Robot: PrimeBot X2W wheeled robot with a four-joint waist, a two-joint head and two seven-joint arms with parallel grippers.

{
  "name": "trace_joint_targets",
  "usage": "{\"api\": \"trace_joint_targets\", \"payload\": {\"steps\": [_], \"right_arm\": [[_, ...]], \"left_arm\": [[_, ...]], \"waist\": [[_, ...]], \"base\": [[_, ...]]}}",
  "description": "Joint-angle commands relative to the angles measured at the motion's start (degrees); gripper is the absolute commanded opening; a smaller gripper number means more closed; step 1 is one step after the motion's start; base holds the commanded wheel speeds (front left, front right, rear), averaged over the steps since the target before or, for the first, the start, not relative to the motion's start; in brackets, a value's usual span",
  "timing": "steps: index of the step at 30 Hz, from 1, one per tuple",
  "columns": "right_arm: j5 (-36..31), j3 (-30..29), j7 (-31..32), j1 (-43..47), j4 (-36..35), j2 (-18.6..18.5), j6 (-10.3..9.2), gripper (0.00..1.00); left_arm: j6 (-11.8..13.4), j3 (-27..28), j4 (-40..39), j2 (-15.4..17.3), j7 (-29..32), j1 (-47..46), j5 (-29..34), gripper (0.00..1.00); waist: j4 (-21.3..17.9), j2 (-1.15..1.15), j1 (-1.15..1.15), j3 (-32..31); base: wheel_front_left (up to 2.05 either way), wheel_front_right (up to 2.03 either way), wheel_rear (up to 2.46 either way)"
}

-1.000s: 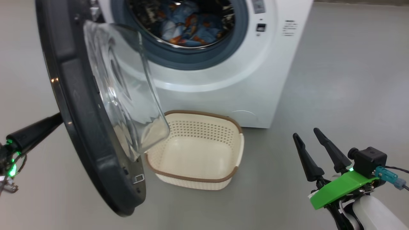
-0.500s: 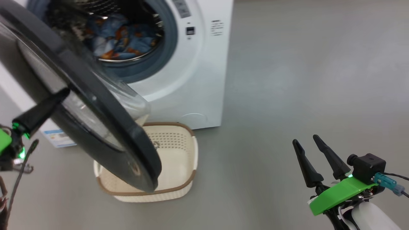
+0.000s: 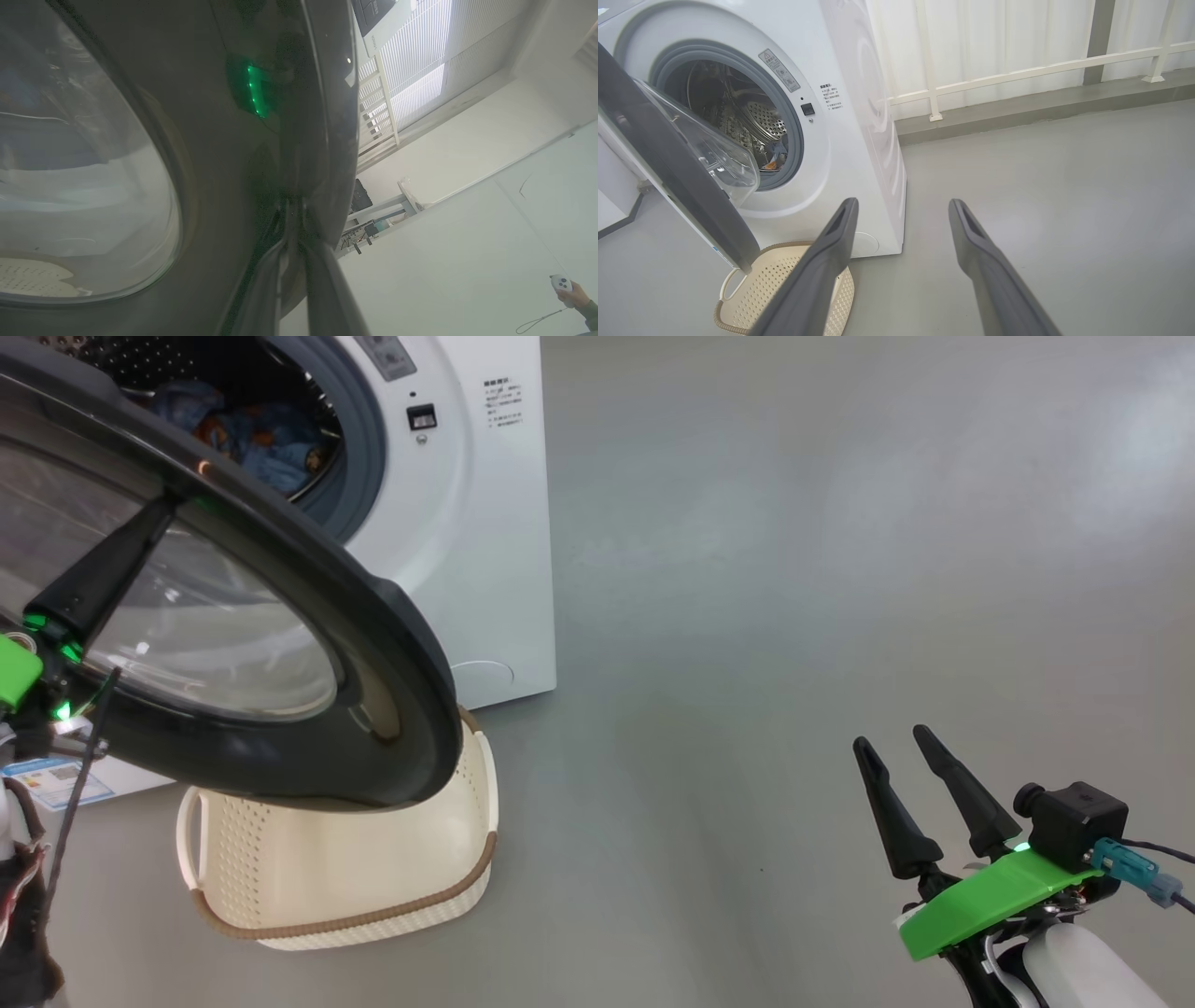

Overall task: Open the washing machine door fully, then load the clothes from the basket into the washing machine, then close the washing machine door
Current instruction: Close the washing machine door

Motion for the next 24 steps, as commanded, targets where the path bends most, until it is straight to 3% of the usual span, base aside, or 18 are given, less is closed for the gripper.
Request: {"api": "trace_joint_targets", "payload": {"steps": [1,10,11,12,13,18,24], "right_arm": [[0.3,0.4,-0.5,-0.4,-1.5,-0.6,0.42,1.00],[0.0,-0.2,-0.5,-0.2,-1.4,-0.7,0.42,1.00],[0.0,-0.3,-0.5,-0.1,-1.4,-0.8,0.42,1.00],[0.0,-0.4,-0.5,-0.1,-1.4,-0.8,0.42,1.00],[0.0,-0.6,-0.5,0.1,-1.5,-0.8,0.42,1.00],[-0.2,-1.5,-0.5,0.8,-1.9,-1.1,0.42,1.00],[-0.5,-2.6,-0.5,1.1,-2.6,-1.4,0.42,1.00]], "left_arm": [[-0.6,1.4,-0.7,2.0,-0.5,-2.3,0.4,0.00],[-1.8,1.1,-0.1,2.5,-1.4,-1.5,1.4,0.00],[-1.9,1.1,-0.3,2.8,-1.7,-1.1,1.9,0.13],[-2.1,1.0,-0.8,3.3,-2.1,-0.5,2.6,0.48],[-2.3,1.0,-1.2,3.5,-2.5,0.3,3.1,1.00],[-3.3,0.9,-4.8,6.0,-6.3,5.6,7.5,1.00],[-3.8,-1.5,-9.8,8.9,-15.7,13.5,14.0,1.00]], "waist": [[0.6,0.00,0.00,0.2],[3.9,0.00,0.00,-0.6],[4.3,0.00,0.00,-0.7],[4.7,0.00,0.00,-0.9],[5.1,0.00,0.00,-1.1],[6.9,0.00,0.00,-1.5],[8.5,0.00,0.00,-1.6]], "base": [[0.00,0.00,0.00],[0.00,0.00,0.00],[0.00,0.00,0.00],[0.00,0.00,0.00],[0.00,0.00,0.00],[0.00,0.00,0.00],[0.00,0.00,0.00]]}}
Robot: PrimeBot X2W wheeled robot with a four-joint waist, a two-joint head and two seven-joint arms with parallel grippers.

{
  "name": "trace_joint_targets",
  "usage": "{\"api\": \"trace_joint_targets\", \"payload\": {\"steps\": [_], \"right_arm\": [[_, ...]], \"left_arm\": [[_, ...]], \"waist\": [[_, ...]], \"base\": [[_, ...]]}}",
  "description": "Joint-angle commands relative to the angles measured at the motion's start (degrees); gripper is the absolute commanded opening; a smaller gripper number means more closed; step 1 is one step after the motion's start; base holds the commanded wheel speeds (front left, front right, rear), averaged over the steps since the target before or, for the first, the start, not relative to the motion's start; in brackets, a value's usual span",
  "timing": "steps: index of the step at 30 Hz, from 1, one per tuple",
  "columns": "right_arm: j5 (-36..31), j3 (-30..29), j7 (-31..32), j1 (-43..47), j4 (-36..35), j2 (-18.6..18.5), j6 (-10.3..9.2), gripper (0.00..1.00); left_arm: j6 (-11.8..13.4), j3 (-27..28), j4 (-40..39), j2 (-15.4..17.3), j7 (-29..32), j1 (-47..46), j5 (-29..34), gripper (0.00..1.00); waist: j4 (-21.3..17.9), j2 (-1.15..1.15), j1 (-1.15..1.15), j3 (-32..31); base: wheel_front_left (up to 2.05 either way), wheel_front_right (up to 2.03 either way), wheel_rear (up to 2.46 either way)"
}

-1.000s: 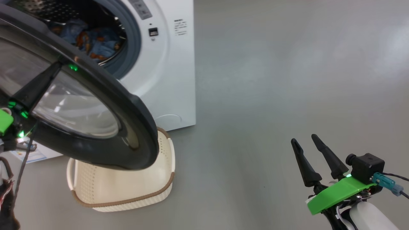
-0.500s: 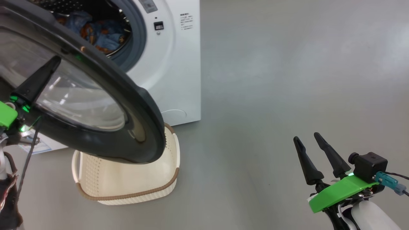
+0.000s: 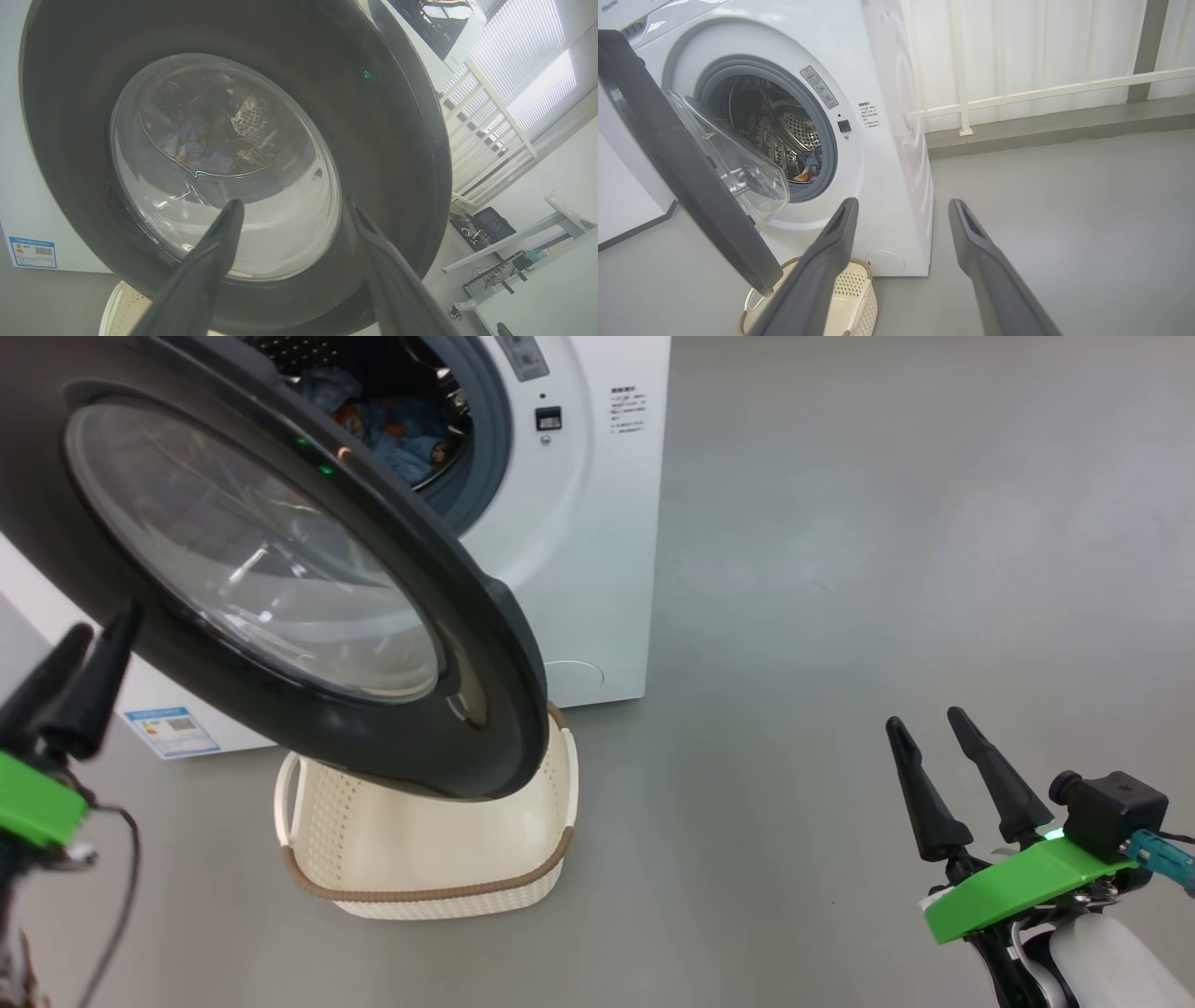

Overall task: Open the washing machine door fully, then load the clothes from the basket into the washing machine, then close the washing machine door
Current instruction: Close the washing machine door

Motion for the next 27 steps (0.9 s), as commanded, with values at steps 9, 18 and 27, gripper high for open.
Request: {"api": "trace_joint_targets", "payload": {"steps": [9,18,27], "right_arm": [[-0.5,-0.2,-0.5,1.0,-2.3,-1.3,0.42,1.00],[-1.0,-0.8,-0.5,1.3,-2.8,-1.6,0.42,1.00],[-1.4,-0.7,-0.5,1.0,-3.1,-2.3,0.42,1.00]], "left_arm": [[-0.4,-5.5,-3.9,6.7,-24.5,10.6,11.6,1.00],[-0.4,-9.0,1.1,5.3,-41.2,16.5,18.4,1.00],[-0.3,-10.2,6.1,2.7,-46.7,17.4,23.7,1.00]], "waist": [[1.8,0.00,0.00,-0.1],[2.8,0.00,0.00,-0.2],[3.0,0.00,0.00,-0.9]], "base": [[0.00,0.00,0.00],[0.00,0.00,0.00],[0.00,0.00,0.00]]}}
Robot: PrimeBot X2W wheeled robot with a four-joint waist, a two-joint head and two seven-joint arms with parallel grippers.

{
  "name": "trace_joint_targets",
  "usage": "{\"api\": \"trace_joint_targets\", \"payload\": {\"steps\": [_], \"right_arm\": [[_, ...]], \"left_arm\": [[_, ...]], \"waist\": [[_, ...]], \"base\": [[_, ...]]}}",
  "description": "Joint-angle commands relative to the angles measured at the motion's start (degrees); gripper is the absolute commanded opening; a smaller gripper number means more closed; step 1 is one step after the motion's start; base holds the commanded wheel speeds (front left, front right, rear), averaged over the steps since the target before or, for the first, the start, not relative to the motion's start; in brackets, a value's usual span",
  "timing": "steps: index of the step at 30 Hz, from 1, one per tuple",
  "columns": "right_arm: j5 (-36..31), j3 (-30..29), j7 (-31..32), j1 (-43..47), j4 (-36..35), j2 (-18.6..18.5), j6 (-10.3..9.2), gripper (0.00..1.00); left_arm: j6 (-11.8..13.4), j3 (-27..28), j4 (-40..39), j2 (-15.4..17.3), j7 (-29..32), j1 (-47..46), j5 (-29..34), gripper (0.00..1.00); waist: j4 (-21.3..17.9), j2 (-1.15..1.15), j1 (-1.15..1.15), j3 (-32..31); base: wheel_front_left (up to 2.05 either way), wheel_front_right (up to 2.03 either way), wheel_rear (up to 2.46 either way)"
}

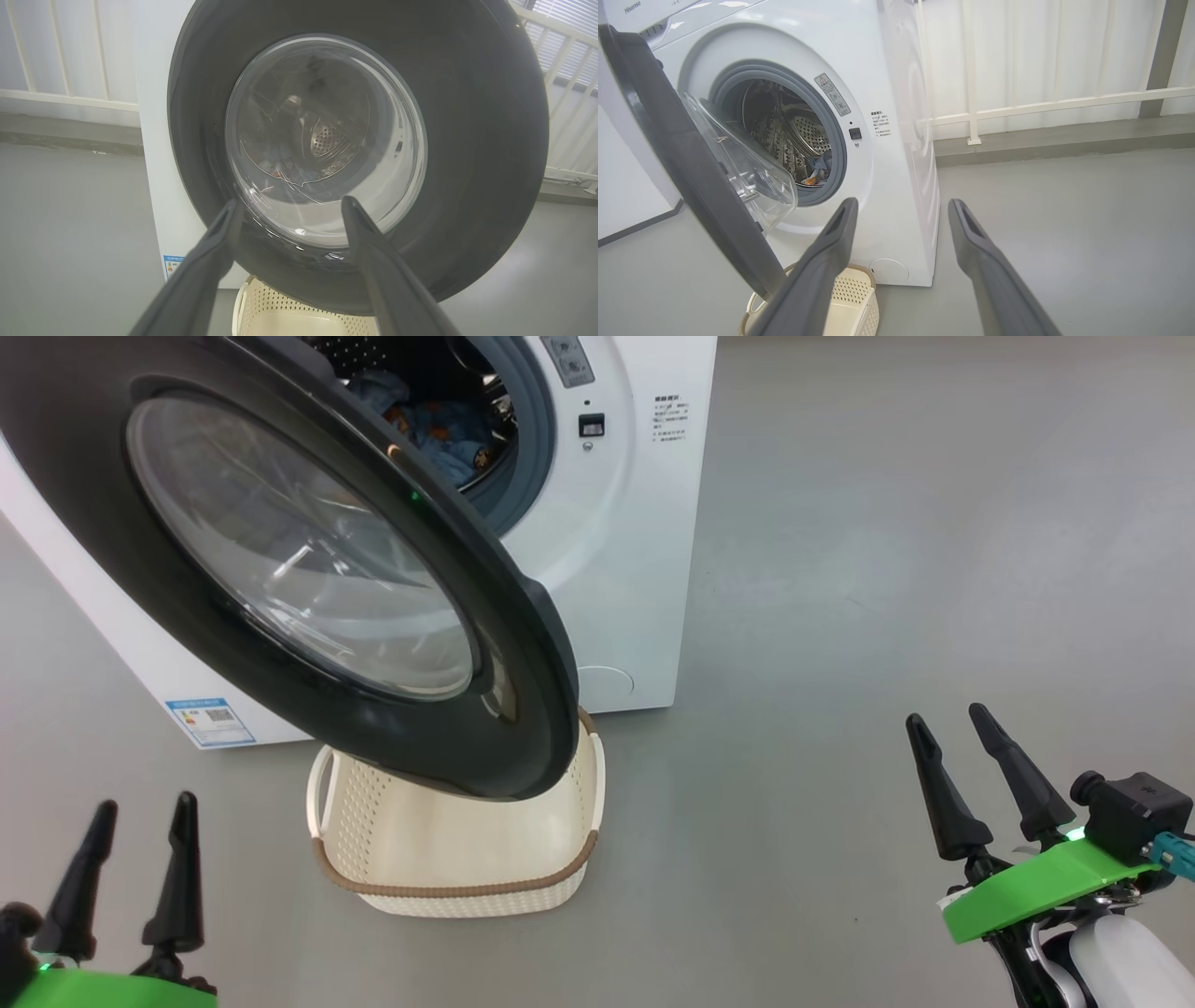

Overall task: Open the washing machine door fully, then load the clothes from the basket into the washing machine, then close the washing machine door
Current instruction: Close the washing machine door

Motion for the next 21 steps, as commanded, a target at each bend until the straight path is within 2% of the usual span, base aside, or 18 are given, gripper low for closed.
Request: {"api": "trace_joint_targets", "payload": {"steps": [1,11,21], "right_arm": [[-0.7,1.0,-0.5,0.0,-1.5,-1.2,0.42,1.00],[-0.8,1.0,-0.5,0.7,-1.6,-1.8,0.42,1.00],[-0.5,1.6,-0.5,0.9,-1.3,-2.2,0.42,1.00]], "left_arm": [[0.1,2.4,-0.4,1.1,-0.8,-1.1,0.9,1.00],[0.1,5.6,0.2,-2.5,-1.3,0.3,4.9,1.00],[0.0,6.5,-0.3,-3.7,-1.3,1.1,6.9,1.00]], "waist": [[0.0,0.00,0.00,-0.3],[0.0,0.00,0.00,-1.5],[0.0,0.00,0.00,-2.3]], "base": [[0.00,0.00,0.00],[0.00,0.00,0.00],[0.00,0.00,0.00]]}}
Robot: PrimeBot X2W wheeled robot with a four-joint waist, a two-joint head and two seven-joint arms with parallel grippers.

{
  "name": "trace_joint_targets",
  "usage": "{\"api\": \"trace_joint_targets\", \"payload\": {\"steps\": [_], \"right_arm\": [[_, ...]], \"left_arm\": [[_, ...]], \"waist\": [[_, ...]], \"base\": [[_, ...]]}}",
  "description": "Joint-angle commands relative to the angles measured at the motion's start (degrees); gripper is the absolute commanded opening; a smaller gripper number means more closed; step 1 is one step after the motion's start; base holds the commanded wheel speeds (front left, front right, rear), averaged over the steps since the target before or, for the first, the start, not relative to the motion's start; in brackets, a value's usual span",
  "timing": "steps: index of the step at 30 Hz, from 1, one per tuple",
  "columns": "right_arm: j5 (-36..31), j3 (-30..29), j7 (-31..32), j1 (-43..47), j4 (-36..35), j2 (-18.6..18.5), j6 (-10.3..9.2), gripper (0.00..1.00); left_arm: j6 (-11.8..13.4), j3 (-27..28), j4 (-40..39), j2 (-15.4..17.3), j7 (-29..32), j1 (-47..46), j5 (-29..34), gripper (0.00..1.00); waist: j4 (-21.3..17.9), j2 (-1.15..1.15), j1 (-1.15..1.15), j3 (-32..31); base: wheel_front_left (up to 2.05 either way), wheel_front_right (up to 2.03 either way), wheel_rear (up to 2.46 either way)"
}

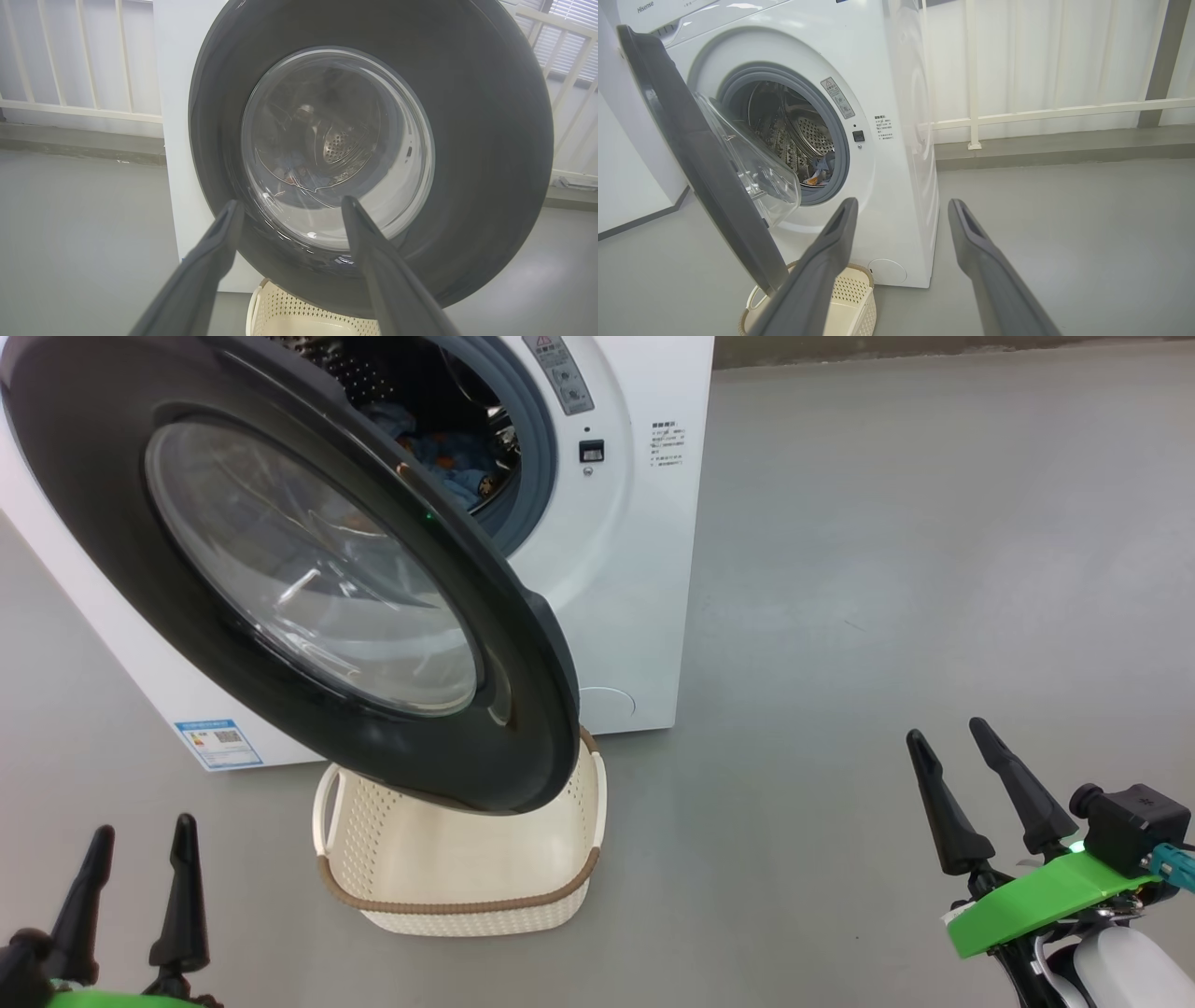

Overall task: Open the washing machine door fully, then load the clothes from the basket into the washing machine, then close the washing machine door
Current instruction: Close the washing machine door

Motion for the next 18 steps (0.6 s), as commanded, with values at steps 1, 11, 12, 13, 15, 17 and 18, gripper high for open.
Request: {"api": "trace_joint_targets", "payload": {"steps": [1,11,12,13,15,17,18], "right_arm": [[-0.2,0.9,-0.5,-0.1,-1.2,-1.1,0.42,1.00],[-0.1,1.1,-0.5,-0.2,-1.2,-1.2,0.42,1.00],[-0.1,1.0,-0.5,-0.1,-1.2,-1.2,0.42,1.00],[-0.1,1.1,-0.5,-0.1,-1.3,-1.1,0.42,1.00],[-0.1,1.1,-0.5,-0.1,-1.4,-1.1,0.42,1.00],[-0.2,1.1,-0.5,-0.2,-1.7,-1.1,0.42,0.56],[-0.3,1.1,-0.5,-0.3,-2.0,-1.1,0.42,0.26]], "left_arm": [[0.0,2.3,-1.7,1.3,-0.5,-0.4,0.6,1.00],[0.0,2.2,-1.8,0.9,-0.5,-0.4,0.9,1.00],[0.0,2.2,-1.8,0.9,-0.5,-0.5,0.9,1.00],[0.0,2.2,-1.8,0.8,-0.5,-0.5,0.9,1.00],[0.0,2.2,-1.8,0.8,-0.5,-0.5,0.9,1.00],[0.0,2.2,-1.8,0.7,-0.5,-0.5,0.9,1.00],[0.0,2.2,-1.9,0.6,-0.5,-0.5,1.0,1.00]], "waist": [[0.0,0.00,0.01,0.0],[0.1,0.00,0.01,0.0],[0.1,0.00,0.01,0.0],[0.1,0.00,0.01,0.0],[0.2,0.00,0.01,0.0],[0.4,0.00,0.01,0.1],[0.4,0.00,0.01,0.1]], "base": [[0.00,0.00,0.00],[0.00,0.00,0.00],[0.00,0.00,0.00],[0.00,0.00,0.00],[0.00,0.00,0.00],[0.00,0.00,0.00],[0.00,0.00,0.00]]}}
